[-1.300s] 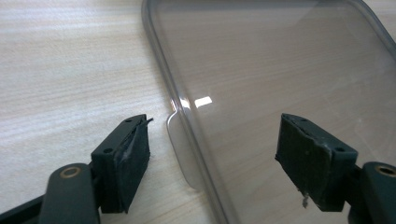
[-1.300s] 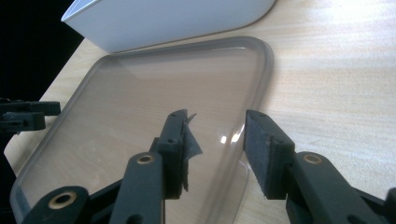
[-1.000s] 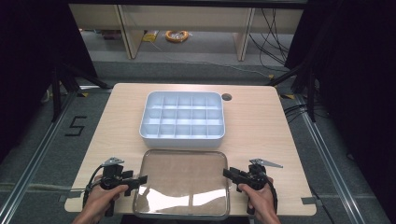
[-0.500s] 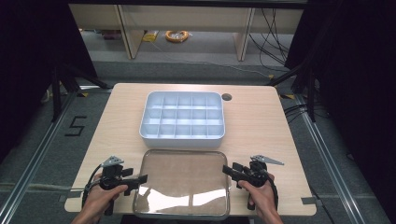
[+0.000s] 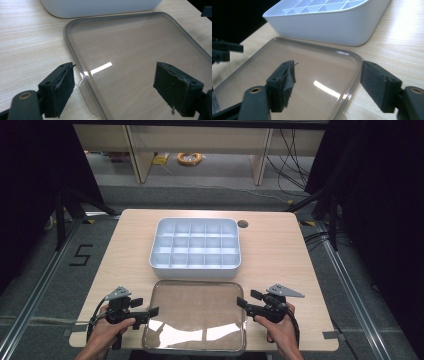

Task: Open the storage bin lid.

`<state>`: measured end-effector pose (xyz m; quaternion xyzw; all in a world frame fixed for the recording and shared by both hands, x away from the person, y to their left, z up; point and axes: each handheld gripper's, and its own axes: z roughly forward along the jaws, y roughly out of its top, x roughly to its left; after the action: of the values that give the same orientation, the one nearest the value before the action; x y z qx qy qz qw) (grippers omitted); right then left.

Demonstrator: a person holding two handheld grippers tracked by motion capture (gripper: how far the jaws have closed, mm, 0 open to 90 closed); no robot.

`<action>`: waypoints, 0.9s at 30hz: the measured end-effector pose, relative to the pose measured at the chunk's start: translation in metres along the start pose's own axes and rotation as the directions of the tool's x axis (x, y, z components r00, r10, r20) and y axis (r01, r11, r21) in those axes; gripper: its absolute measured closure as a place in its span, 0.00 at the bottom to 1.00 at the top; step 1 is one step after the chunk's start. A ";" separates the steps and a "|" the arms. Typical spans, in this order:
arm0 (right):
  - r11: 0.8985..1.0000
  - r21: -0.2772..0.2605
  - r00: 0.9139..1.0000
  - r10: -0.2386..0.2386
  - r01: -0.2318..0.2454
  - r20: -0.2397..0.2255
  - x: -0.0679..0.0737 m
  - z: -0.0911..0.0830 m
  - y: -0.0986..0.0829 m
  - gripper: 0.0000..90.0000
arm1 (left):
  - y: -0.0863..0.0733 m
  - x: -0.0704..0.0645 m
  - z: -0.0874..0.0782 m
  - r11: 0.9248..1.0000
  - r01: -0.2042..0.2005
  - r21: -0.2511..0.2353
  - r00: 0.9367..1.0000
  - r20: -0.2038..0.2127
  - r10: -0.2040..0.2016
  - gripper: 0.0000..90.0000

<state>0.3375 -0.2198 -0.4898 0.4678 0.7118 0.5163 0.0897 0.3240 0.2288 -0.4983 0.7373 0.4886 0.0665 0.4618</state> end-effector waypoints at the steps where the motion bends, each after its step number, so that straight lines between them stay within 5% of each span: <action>1: 0.999 0.023 0.999 -0.034 0.034 -0.002 0.005 -0.006 0.000 0.29 | -0.001 0.000 0.000 1.000 -0.019 0.001 1.000 -0.003 0.019 0.17; 2: 1.000 0.018 1.000 -0.016 0.017 -0.011 0.008 -0.008 -0.001 0.28 | -0.001 -0.001 -0.001 0.999 -0.033 0.006 0.999 -0.009 0.033 0.16; 3: 0.999 0.009 0.998 -0.053 0.053 -0.014 0.008 -0.008 -0.001 0.26 | -0.001 -0.001 -0.001 0.999 -0.033 0.006 0.999 -0.009 0.033 0.16; 5: 0.998 0.015 0.998 -0.060 0.059 0.001 0.011 -0.010 -0.002 0.24 | -0.003 -0.004 -0.003 1.000 0.002 0.021 1.000 0.001 -0.002 0.16; 13: 0.994 0.034 0.995 -0.102 0.102 -0.016 0.018 -0.013 -0.006 0.19 | -0.008 -0.010 -0.009 0.999 -0.045 0.027 0.999 0.002 0.045 0.16; 16: 0.994 0.022 0.994 -0.106 0.107 -0.032 0.021 -0.016 -0.008 0.19 | -0.009 -0.011 -0.008 0.996 -0.094 -0.002 0.995 0.030 0.094 0.17; 17: 0.996 0.029 0.996 -0.083 0.084 -0.043 0.025 -0.017 -0.010 0.19 | -0.009 -0.013 -0.009 0.995 -0.095 -0.003 0.995 0.028 0.095 0.17; 18: 0.993 0.024 0.992 -0.118 0.119 -0.033 0.024 -0.018 -0.011 0.19 | -0.010 -0.014 -0.009 0.995 -0.097 -0.012 0.995 0.030 0.097 0.17; 23: 0.989 0.029 0.988 -0.145 0.146 -0.048 0.029 -0.023 -0.017 0.18 | -0.014 -0.020 -0.014 0.995 -0.095 -0.017 0.995 0.037 0.096 0.16; 27: 0.992 0.061 0.993 -0.111 0.114 -0.050 0.035 -0.030 -0.021 0.18 | -0.015 -0.018 -0.015 0.994 -0.105 -0.016 0.993 0.048 0.106 0.16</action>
<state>0.2880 -0.2130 -0.4813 0.4174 0.7552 0.4979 0.0873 0.2961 0.2253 -0.4946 0.7603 0.4371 0.0763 0.4744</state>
